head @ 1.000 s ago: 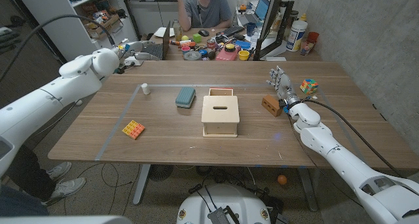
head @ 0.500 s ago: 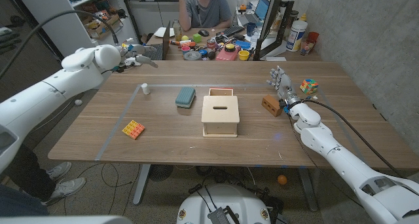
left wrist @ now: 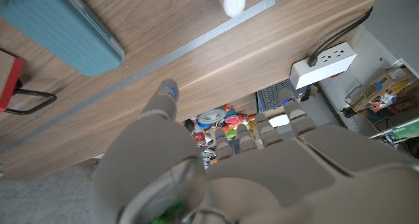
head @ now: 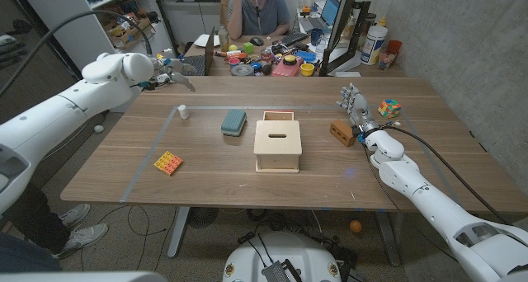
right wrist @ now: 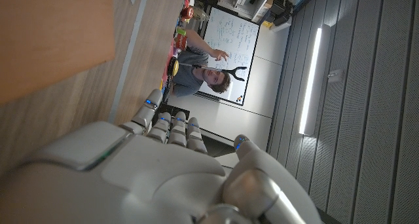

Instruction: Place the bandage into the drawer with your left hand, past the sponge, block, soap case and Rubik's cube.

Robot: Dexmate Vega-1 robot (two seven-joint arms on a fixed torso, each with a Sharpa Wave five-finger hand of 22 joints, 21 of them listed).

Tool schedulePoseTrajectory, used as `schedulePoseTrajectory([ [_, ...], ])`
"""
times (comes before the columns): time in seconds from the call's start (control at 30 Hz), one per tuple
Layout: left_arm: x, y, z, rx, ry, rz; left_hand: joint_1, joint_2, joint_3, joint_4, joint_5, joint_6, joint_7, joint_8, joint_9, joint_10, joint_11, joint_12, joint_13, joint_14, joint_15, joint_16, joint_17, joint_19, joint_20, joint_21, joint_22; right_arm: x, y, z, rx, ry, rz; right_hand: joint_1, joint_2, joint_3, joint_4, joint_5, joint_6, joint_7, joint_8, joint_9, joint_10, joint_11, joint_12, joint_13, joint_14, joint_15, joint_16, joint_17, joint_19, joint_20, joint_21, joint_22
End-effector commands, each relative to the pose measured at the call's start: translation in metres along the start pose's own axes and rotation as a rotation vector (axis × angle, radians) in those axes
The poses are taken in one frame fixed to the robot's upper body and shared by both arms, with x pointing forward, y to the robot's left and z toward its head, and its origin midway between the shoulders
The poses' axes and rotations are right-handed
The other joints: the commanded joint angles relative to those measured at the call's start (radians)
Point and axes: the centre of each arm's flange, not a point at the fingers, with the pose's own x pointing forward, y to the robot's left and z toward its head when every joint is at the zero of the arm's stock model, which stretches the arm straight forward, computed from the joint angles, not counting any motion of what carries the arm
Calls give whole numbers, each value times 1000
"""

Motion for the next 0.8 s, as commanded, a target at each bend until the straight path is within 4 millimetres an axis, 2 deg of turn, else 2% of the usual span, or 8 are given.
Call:
schedulePoseTrajectory([
  [0.03,14,-12,-4,12,32,-73,15,0,5,5,6,10,-4,9,4,0,-2,1,4,-7,-1,-3,6,0,7,-3,3,0,-1,0,-3,3,-7,-5,68,5,5,6,10,0,9,5,8,1,5,5,2,2,1,1,4,-14,-4,2],
  [0.27,26,-26,-2,19,27,-115,26,4,6,9,5,16,-4,11,4,7,-1,3,4,-3,-3,0,7,10,7,-2,4,1,-1,0,-5,6,-9,-5,68,4,5,6,11,1,9,5,8,0,5,5,2,3,1,0,6,-13,-7,2],
  [0.8,48,-37,3,44,28,-159,34,7,0,19,0,32,-4,17,5,13,0,5,5,0,-6,3,11,16,9,-6,4,3,-1,-1,-7,16,-18,-5,67,4,6,6,11,1,8,5,9,2,5,5,3,4,1,0,9,-12,-15,2],
])
